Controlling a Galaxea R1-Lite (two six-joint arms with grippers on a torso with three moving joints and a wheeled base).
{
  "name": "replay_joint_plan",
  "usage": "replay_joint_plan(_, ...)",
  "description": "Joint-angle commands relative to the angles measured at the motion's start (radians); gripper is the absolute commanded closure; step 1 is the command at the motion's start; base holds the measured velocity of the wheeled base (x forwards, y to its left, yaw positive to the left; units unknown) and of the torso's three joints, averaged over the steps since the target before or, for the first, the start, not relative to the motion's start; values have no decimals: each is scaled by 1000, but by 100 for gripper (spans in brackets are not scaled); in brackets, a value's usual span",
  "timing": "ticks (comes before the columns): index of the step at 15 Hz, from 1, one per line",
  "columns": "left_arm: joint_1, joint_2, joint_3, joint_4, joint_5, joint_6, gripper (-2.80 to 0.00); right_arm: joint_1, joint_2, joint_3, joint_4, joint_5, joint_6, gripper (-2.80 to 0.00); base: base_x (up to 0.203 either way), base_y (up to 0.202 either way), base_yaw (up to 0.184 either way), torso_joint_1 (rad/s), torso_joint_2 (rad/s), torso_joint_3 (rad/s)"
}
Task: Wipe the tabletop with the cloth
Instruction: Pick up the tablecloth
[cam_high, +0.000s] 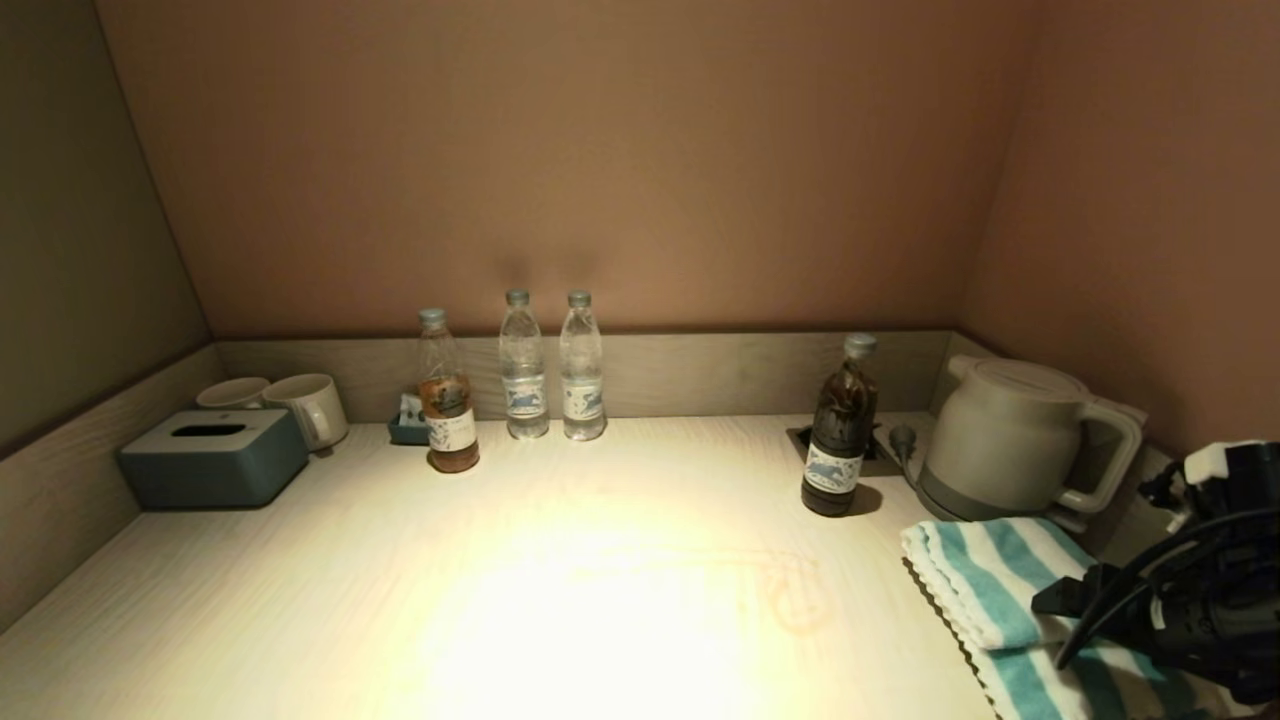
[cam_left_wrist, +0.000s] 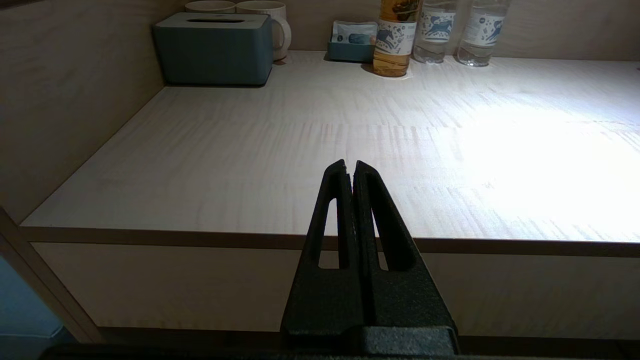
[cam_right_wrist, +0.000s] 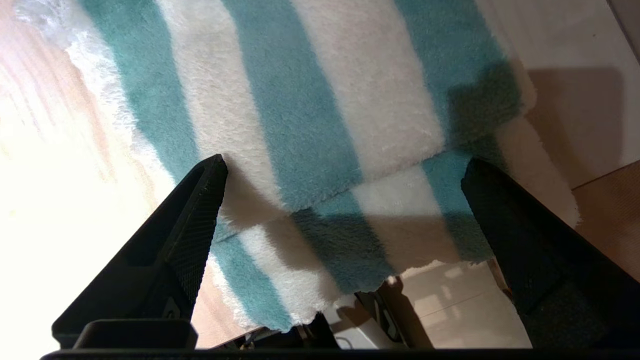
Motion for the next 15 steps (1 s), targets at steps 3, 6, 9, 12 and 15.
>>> replay_joint_plan(3,0,2,0,0,0,0,0,-6,31,48,-94,-2,20,-280,0,0,0,0,0,0)
replay_joint_plan(6,0,2,0,0,0,-1,0,-4,65,86,-163,-2,20,-280,0,0,0,0,0,0)
replay_joint_plan(9,0,2,0,0,0,0,0,-4,73,96,-188,-4,20,-280,0,0,0,0,0,0)
replay_joint_plan(12,0,2,0,0,0,-1,0,-6,78,118,-191,0,20,-280,0,0,0,0,0,0)
replay_joint_plan(15,0,2,0,0,0,-1,0,-5,79,119,-191,1,20,0,0,0,0,0,0,0)
